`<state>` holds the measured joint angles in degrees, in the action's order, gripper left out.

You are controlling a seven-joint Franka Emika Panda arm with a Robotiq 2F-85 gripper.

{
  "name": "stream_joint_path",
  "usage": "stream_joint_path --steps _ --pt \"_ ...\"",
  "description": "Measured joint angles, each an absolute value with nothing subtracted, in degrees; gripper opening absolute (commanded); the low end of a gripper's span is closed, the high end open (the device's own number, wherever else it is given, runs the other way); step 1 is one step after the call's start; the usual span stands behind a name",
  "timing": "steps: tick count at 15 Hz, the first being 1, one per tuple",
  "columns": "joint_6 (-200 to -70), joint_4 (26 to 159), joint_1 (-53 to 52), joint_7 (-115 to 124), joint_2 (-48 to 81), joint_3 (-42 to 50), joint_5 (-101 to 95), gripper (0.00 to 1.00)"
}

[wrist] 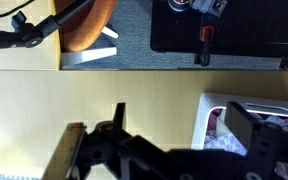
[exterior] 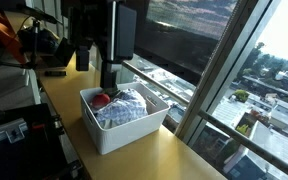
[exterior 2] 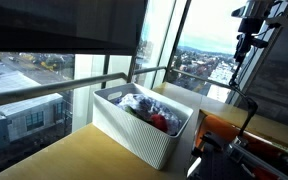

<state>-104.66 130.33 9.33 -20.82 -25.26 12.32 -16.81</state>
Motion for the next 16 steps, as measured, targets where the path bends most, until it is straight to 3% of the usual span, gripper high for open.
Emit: stream_joint_path --steps 9,16 --pt "-106.62 129.22 5.43 -20.04 -24.99 10.29 -14.51 1.00" --pt "-109.63 119.60 -2.09 -14.43 -18.22 3.90 -3.69 1.00"
